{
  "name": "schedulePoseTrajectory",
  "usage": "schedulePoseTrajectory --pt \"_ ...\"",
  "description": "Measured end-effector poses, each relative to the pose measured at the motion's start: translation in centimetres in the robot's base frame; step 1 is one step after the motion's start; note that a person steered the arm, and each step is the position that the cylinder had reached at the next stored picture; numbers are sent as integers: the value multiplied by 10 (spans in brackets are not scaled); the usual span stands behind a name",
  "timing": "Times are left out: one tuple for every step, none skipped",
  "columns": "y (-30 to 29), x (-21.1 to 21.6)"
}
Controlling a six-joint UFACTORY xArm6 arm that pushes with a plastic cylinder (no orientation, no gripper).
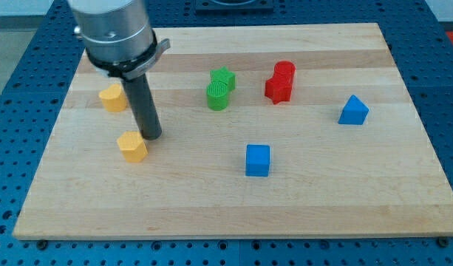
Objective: Move yellow heart to the center left
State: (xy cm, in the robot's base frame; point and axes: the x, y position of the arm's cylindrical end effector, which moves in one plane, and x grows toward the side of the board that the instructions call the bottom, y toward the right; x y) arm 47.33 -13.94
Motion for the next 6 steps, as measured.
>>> schedulePoseTrajectory --pt "-10 19" --pt "14 -6" --pt "49 -77" --pt "53 -125" --pt "-45 -108" --pt "-91 -76"
